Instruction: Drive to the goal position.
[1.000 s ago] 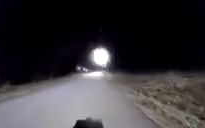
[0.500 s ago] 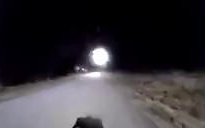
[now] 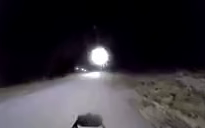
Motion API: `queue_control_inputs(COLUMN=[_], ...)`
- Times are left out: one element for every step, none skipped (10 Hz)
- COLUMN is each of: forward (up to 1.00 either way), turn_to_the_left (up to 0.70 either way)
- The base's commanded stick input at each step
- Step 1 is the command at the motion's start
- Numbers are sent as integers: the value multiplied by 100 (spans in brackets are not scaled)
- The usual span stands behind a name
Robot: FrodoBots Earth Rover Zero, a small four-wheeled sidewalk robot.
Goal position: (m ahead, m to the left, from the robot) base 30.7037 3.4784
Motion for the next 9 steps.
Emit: queue_control_inputs(forward=[100,100,100,100,100,100,100,100,100], turn_to_the_left=[0,0,0,0,0,0,0,0,0])
